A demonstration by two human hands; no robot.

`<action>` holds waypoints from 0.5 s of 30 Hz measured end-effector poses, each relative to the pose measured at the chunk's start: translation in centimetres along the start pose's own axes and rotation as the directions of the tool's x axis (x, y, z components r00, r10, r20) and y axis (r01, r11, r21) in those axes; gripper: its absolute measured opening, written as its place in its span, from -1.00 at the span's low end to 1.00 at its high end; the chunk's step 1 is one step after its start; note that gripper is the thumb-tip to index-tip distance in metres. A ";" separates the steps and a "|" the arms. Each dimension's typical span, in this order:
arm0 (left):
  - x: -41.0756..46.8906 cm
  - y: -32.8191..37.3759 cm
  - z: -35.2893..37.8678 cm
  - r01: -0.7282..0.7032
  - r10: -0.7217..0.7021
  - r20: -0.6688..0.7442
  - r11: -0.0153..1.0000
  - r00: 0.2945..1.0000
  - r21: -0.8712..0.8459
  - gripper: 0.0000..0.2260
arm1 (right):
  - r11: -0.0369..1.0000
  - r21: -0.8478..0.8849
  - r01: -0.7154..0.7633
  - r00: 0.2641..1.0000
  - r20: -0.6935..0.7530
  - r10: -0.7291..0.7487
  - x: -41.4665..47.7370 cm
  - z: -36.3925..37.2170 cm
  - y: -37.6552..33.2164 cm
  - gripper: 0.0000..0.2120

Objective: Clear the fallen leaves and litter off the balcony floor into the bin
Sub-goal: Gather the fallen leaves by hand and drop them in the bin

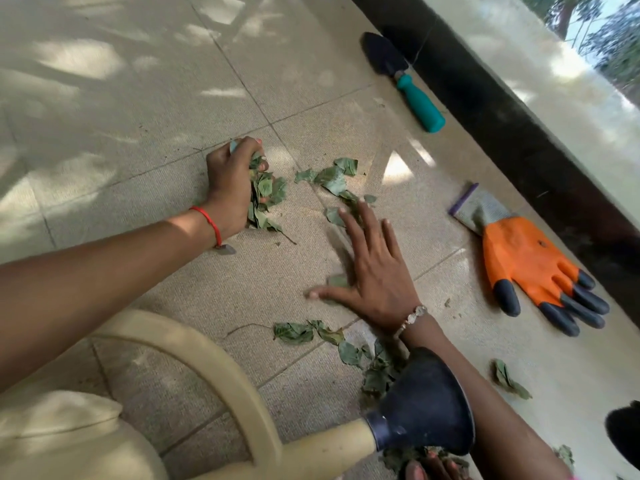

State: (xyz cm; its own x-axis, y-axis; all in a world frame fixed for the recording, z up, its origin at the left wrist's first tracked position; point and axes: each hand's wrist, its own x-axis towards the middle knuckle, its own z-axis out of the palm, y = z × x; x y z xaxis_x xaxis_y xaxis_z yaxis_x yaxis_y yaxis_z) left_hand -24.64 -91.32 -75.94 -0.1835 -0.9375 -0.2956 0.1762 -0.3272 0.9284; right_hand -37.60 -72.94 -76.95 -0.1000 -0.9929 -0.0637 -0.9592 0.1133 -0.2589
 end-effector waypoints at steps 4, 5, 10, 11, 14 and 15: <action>-0.1 0.1 0.1 0.018 -0.018 -0.025 0.999 1.000 -0.035 -0.76 | 0.991 0.109 -0.083 0.993 -0.070 0.091 5.1 -0.2 -0.3 0.00; -0.2 0.2 0.2 0.036 -0.038 -0.035 0.998 0.999 -0.056 -0.76 | 0.990 0.109 -0.088 0.990 -0.098 0.099 6.3 -0.4 -0.2 0.00; -0.4 0.3 -0.3 0.077 -0.085 -0.059 0.990 0.995 -0.121 -0.77 | 0.991 0.119 -0.055 0.985 -0.154 0.073 9.9 -0.7 0.8 0.05; -0.3 0.4 -0.5 0.062 -0.069 -0.070 0.993 0.995 -0.101 -0.77 | 0.992 0.116 -0.042 0.990 -0.127 0.057 10.3 -0.7 1.0 0.05; 0.0 0.9 -0.9 0.008 -0.014 -0.087 0.997 0.996 -0.073 -0.77 | 0.995 0.093 0.025 0.999 -0.035 -0.022 11.5 -0.7 0.9 0.02; 0.2 1.1 -1.1 -0.010 0.004 -0.086 0.997 0.996 -0.072 -0.76 | 0.993 0.099 0.062 0.998 -0.015 -0.061 11.8 -0.7 0.7 -0.02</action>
State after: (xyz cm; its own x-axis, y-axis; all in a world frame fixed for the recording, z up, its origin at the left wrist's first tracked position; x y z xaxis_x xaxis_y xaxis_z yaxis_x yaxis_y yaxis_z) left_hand -23.46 -91.97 -75.22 -0.0986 -0.9455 -0.3105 0.2469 -0.3255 0.9128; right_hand -39.69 -84.64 -77.18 -0.0459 -0.9984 -0.0330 -0.9328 0.0547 -0.3562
